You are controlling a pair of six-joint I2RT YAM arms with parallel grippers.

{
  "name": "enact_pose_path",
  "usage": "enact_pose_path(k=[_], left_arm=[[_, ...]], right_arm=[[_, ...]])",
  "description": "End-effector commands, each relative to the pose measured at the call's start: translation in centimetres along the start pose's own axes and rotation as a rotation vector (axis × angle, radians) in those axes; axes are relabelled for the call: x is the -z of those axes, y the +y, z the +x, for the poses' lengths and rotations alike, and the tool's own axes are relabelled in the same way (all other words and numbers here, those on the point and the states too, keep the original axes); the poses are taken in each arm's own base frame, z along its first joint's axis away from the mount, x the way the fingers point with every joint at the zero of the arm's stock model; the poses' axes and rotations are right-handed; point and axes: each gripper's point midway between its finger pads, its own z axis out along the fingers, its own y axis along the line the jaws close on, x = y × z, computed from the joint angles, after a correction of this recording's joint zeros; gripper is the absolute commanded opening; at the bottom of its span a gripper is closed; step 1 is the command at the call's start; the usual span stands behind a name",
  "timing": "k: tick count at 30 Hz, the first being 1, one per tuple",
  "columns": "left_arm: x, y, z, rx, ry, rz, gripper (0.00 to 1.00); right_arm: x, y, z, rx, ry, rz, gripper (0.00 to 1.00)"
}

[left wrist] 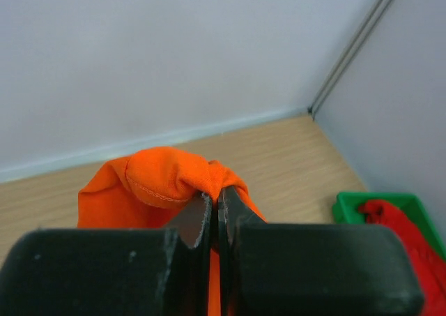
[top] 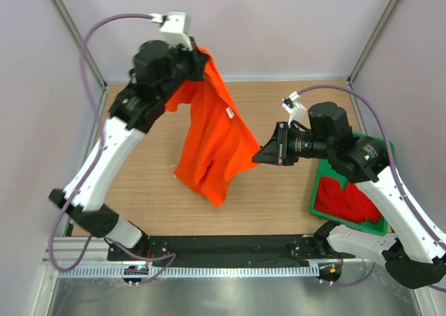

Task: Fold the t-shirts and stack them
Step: Flatten the tshirt out

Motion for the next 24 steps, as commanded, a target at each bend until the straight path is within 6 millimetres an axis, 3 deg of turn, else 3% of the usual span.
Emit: enact_pose_path(k=[1,2,3,4,6,7,8,9,10,11,13,15,17,20,21,22,24], left_arm=[[-6.1,1.4,0.5,-0.018,-0.061,-0.032,0.00],[-7.2,0.9,1.6,-0.006,-0.038,-0.009,0.00],[-8.6,0.4,3.2,-0.003,-0.006,0.017,0.00],[-10.8,-0.1,6.3,0.002,0.057,0.047,0.00],[-13.0,-0.7,8.6,0.033,0.098,0.075,0.00],[-14.0,-1.0,9.7,0.042,0.117,0.089,0.00],[-16.1,-0.9,13.7,0.054,0.185,0.093,0.00],[-16.8,-1.8,13.6,0.082,0.185,0.131,0.00],[-17.7,-2.2,15.0,0.094,0.214,0.146,0.00],[-19.2,-2.2,17.9,0.103,0.261,0.148,0.00],[-20.3,-3.8,17.1,0.137,0.243,0.203,0.00],[-21.2,-4.5,17.9,0.163,0.251,0.219,0.00],[-21.1,-5.4,15.1,0.180,0.179,0.226,0.00],[-19.8,-4.2,10.7,0.189,0.081,0.152,0.00],[-17.9,-3.6,6.3,0.191,-0.007,0.117,0.00],[-17.2,-2.9,5.8,0.187,-0.016,0.096,0.00],[-15.0,-1.5,1.8,0.171,-0.094,0.061,0.00]], right_arm=[[1.5,-7.7,5.7,-0.165,0.145,0.381,0.01],[1.8,-9.1,6.3,-0.190,0.152,0.450,0.01],[2.4,-11.8,7.4,-0.215,0.169,0.577,0.01],[2.8,-13.1,8.0,-0.231,0.177,0.631,0.01],[3.5,-16.3,9.8,-0.279,0.200,0.756,0.01],[4.2,-17.7,9.9,-0.316,0.169,0.804,0.01],[4.8,-18.9,10.2,-0.344,0.153,0.848,0.01],[5.0,-20.4,11.4,-0.371,0.174,0.890,0.01],[5.7,-21.6,11.3,-0.419,0.140,0.921,0.01],[6.2,-22.9,11.4,-0.428,0.124,0.969,0.01],[6.9,-24.5,11.8,-0.445,0.118,1.033,0.01],[7.7,-25.2,11.3,-0.453,0.098,1.083,0.01],[8.2,-25.3,10.5,-0.426,0.086,1.098,0.01],[7.1,-23.0,8.3,-0.325,0.112,0.951,0.01],[6.6,-21.4,6.8,-0.285,0.094,0.869,0.01],[6.2,-20.5,6.0,-0.252,0.087,0.816,0.01],[5.2,-16.9,4.1,-0.175,0.090,0.634,0.01]])
